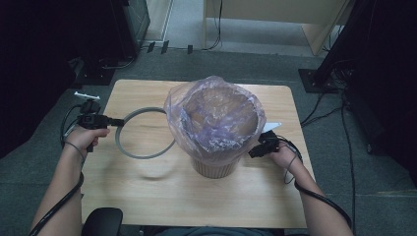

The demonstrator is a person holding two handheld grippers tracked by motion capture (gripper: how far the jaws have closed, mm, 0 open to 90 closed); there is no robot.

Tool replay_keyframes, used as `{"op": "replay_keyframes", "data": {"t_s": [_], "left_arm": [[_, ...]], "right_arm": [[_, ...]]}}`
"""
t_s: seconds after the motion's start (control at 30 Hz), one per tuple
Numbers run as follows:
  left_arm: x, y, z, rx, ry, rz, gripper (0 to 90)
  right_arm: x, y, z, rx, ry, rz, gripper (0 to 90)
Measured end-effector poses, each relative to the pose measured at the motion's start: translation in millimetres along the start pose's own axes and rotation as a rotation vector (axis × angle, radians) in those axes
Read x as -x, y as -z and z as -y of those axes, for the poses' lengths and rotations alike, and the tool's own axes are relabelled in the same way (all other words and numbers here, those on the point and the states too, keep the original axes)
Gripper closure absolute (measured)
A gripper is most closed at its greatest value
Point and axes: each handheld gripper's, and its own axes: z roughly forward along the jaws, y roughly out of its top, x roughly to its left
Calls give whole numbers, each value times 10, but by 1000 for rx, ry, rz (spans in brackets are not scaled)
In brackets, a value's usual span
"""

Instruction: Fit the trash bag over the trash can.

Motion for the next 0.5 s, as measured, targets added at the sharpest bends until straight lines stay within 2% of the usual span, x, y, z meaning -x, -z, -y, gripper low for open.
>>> {"op": "replay_keyframes", "data": {"t_s": [0.1,0.5], "left_arm": [[11,81,-22,-4,-5,-13,844],[112,405,-165,-10,11,5,845]], "right_arm": [[-1,0,0,-1,-1,0,141],[0,0,0,0,0,0,142]]}}
